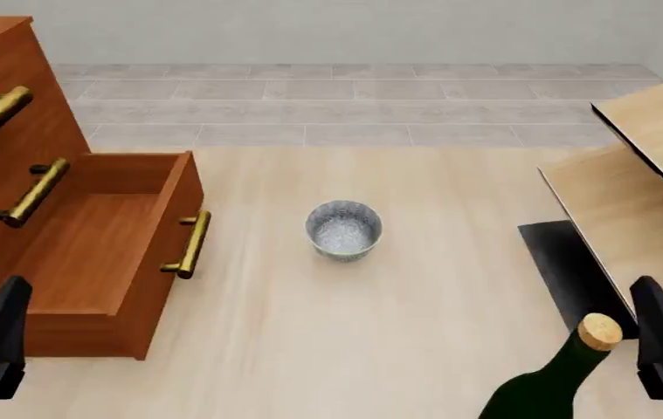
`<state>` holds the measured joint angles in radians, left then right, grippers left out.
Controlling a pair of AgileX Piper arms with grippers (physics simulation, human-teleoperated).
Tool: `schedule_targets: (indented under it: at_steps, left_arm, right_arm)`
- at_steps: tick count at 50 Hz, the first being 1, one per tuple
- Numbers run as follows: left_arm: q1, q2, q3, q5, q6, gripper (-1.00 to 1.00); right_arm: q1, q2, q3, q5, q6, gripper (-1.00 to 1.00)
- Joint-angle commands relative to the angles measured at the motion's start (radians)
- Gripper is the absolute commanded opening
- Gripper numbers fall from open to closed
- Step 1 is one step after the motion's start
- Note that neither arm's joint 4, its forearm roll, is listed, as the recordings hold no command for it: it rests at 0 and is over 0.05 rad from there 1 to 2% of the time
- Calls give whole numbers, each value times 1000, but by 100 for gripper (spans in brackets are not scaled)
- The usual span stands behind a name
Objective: Put the bowl on top of the cabinet.
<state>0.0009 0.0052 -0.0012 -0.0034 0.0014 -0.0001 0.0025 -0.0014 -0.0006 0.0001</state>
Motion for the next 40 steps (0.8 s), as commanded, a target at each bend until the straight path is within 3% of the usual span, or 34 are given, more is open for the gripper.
schedule_targets:
  at_steps: [1, 20, 25, 30, 32, 33, 40]
  left_arm:
    - [4, 13, -1, -6, 4, 100]
    - [-20, 4, -7, 11, 29, 100]
    - [-44, 75, -27, -38, 38, 100]
    - [-84, 235, -70, -111, 16, 100]
    - [-103, 247, -86, -107, 21, 100]
    - [-124, 323, -109, -115, -1, 100]
    - [-170, 385, -173, -86, -9, 100]
  right_arm:
    - [0, 5, -3, -1, 0, 100]
    - [0, 5, -3, -1, 0, 100]
    - [0, 5, -3, -1, 0, 100]
    - [0, 5, -3, -1, 1, 100]
    - [0, 5, -3, -1, 0, 100]
    - [0, 5, -3, -1, 0, 100]
    - [0, 5, -3, -1, 0, 100]
